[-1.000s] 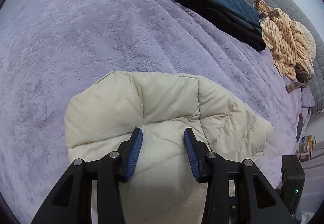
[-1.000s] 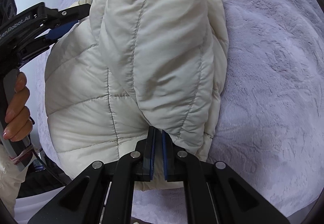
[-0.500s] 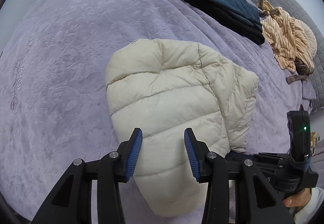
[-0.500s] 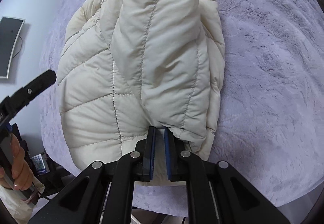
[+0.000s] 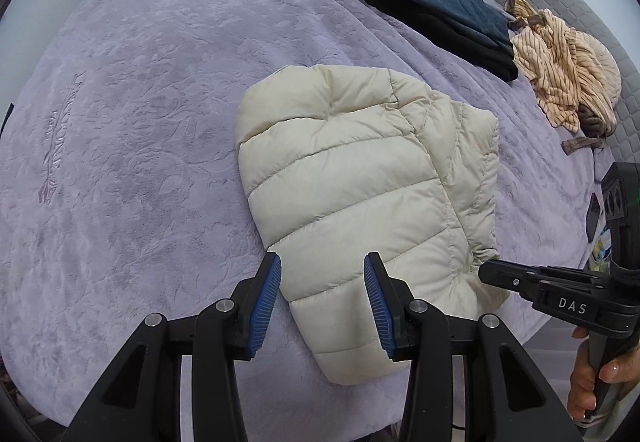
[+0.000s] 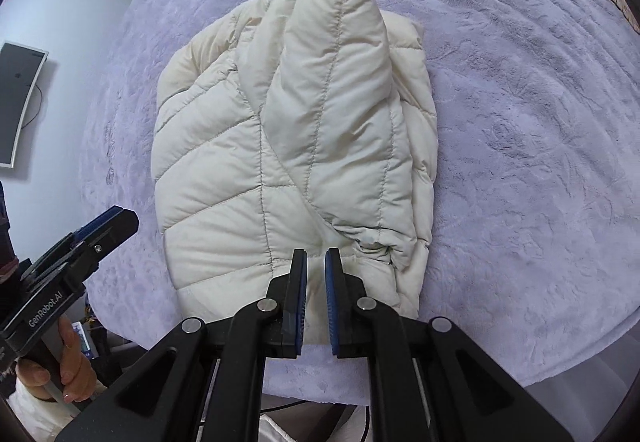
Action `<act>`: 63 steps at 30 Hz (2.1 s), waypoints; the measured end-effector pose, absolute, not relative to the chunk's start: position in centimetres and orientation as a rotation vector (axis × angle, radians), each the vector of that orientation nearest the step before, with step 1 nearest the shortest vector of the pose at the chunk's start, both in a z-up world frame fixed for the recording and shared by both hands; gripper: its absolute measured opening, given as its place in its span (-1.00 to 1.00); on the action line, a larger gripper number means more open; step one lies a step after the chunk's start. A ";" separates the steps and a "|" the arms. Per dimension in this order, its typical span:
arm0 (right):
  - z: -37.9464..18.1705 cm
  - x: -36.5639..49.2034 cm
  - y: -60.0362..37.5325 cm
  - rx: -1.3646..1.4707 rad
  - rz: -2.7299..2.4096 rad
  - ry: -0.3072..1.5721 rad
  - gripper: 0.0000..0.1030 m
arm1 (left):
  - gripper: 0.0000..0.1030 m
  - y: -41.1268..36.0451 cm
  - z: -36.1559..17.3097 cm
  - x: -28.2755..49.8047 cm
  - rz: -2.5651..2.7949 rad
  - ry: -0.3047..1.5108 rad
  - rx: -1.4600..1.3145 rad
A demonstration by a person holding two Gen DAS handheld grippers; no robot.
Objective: Fold large clothes
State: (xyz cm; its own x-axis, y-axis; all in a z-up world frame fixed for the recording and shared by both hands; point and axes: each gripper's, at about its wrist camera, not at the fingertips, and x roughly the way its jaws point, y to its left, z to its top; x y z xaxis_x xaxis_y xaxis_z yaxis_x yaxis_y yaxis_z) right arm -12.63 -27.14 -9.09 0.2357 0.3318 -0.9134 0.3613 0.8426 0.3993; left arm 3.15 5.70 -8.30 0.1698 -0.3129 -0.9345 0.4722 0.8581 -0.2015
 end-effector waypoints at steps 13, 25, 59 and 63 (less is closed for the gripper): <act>-3.7 -13.5 -24.9 0.513 -0.030 1.287 0.66 | 0.59 8.1 -3.9 0.4 -0.415 1.219 0.081; 2.5 -15.6 -24.4 0.358 -0.026 1.190 1.00 | 1.00 8.2 0.3 -4.0 -0.254 1.166 0.087; 6.1 -18.1 -23.7 0.292 -0.075 1.123 1.00 | 1.00 8.8 3.9 -7.1 -0.176 1.115 0.094; 6.1 -18.2 -23.6 0.290 -0.079 1.123 1.00 | 1.00 8.8 3.9 -7.0 -0.177 1.117 0.092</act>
